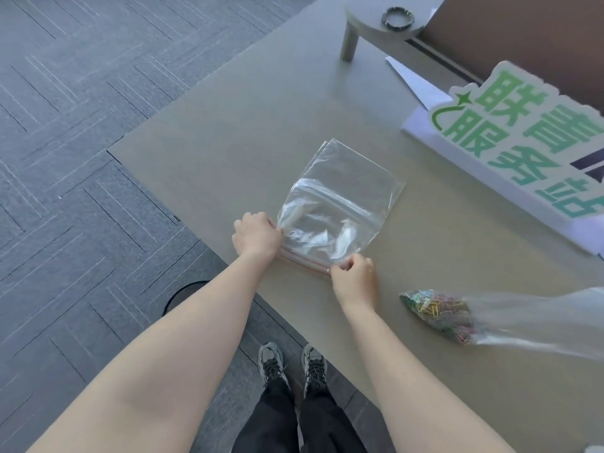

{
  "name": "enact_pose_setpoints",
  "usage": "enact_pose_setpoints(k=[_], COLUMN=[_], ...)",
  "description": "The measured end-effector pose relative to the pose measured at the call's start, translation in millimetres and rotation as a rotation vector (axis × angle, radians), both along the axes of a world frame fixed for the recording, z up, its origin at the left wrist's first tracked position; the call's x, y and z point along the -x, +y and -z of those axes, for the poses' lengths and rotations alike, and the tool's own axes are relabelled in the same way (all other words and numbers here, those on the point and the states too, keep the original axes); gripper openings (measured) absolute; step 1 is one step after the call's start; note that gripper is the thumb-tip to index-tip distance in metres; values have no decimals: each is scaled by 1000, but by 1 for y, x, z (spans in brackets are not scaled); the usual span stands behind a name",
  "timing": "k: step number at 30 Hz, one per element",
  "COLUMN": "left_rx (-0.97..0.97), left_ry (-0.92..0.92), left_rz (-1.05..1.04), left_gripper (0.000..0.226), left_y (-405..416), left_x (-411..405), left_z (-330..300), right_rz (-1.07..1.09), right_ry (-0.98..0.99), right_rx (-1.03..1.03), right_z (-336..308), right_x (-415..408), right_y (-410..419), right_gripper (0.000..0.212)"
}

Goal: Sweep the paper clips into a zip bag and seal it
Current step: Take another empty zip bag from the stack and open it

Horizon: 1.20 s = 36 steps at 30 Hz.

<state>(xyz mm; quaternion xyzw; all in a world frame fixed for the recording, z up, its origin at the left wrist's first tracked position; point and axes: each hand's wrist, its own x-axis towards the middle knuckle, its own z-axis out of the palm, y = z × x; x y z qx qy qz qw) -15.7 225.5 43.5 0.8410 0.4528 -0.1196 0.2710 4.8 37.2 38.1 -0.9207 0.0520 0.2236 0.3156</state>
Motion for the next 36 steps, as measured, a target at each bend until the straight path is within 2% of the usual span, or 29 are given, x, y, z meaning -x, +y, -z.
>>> enact_pose_setpoints(k=[4, 6, 10, 12, 14, 17, 26, 31, 36], left_rx=[198, 243, 266, 267, 239, 207, 93, 99, 159], left_ry=[-198, -298, -479, -556, -599, -650, -696, -699, -667], left_rz=[-175, -236, -333, -371, -411, -478, -785, -943, -1047], left_gripper=[7, 16, 52, 62, 62, 54, 40, 41, 40], left_y=[-7, -8, -5, -3, 0, 6, 26, 30, 34], left_x=[18, 29, 58, 76, 96, 131, 252, 315, 358], left_z=[-10, -17, -33, -41, -50, -59, -64, -43, -8], right_rz=[7, 7, -58, -152, -213, -332, -649, -773, -794], right_ry=[-1, 1, -56, -65, -53, -54, 41, 117, 227], right_rx=[-252, -350, -503, -530, -579, -592, -625, -574, -498], right_z=[-18, -26, -43, -50, -57, -63, -72, -52, -18], right_x=[-5, -8, -11, -10, -5, 11, 99, 151, 190], right_y=[-3, 0, 16, 27, 41, 66, 130, 153, 170], right_gripper=[10, 15, 50, 37, 10, 14, 5, 8, 14])
